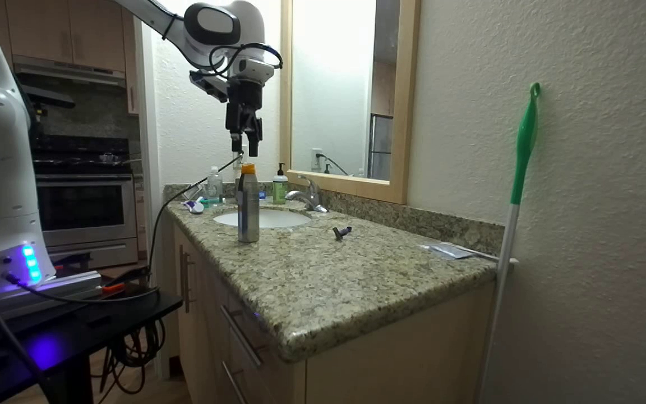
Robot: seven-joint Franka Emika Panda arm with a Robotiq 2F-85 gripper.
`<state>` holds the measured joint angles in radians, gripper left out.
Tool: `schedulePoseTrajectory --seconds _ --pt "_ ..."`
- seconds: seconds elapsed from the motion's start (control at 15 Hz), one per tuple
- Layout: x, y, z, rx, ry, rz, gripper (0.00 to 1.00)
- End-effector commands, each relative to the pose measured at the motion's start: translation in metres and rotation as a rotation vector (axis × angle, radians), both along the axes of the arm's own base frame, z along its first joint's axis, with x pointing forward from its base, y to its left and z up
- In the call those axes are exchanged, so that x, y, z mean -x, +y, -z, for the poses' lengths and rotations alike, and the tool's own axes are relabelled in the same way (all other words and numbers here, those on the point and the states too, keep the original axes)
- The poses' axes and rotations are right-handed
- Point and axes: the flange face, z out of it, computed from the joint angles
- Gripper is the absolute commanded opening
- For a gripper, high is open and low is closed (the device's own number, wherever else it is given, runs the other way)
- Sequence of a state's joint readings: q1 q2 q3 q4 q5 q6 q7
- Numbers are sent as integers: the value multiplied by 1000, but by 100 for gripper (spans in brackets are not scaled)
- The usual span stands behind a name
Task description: Move the bottle with the yellow lid to the upper right corner of the counter
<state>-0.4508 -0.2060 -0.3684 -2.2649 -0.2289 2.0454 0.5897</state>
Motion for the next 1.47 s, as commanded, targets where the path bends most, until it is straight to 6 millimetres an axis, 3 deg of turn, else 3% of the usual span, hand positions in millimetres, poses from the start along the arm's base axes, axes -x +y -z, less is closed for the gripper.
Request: schedulePoseTrajectory --seconds 0.0,0.73,0.8,1.0,1.07,1.13,1.4 --pt "-9 -1 13 8 16 13 100" --pt "-16 -1 40 33 95 44 100" --pt "-13 1 32 11 82 37 100" --pt "-14 0 36 8 91 41 100" --pt "-14 0 36 2 86 43 75" --pt "-13 0 35 -3 85 46 74" --pt "-12 -3 36 -23 74 62 46"
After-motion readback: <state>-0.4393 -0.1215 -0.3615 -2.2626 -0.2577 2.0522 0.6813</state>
